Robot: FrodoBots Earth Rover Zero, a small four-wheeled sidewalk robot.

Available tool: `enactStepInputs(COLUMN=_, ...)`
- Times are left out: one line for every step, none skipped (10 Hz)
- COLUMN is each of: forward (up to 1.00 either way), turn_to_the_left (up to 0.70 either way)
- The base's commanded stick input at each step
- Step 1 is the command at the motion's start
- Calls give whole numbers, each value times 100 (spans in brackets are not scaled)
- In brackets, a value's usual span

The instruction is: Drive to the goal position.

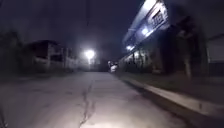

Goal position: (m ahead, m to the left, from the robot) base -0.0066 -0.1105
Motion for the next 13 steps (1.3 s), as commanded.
enactStepInputs(forward=70, turn_to_the_left=0)
enactStepInputs(forward=70, turn_to_the_left=0)
enactStepInputs(forward=70, turn_to_the_left=0)
enactStepInputs(forward=70, turn_to_the_left=0)
enactStepInputs(forward=70, turn_to_the_left=0)
enactStepInputs(forward=70, turn_to_the_left=0)
enactStepInputs(forward=70, turn_to_the_left=0)
enactStepInputs(forward=70, turn_to_the_left=0)
enactStepInputs(forward=70, turn_to_the_left=0)
enactStepInputs(forward=70, turn_to_the_left=0)
enactStepInputs(forward=70, turn_to_the_left=0)
enactStepInputs(forward=70, turn_to_the_left=0)
enactStepInputs(forward=70, turn_to_the_left=0)
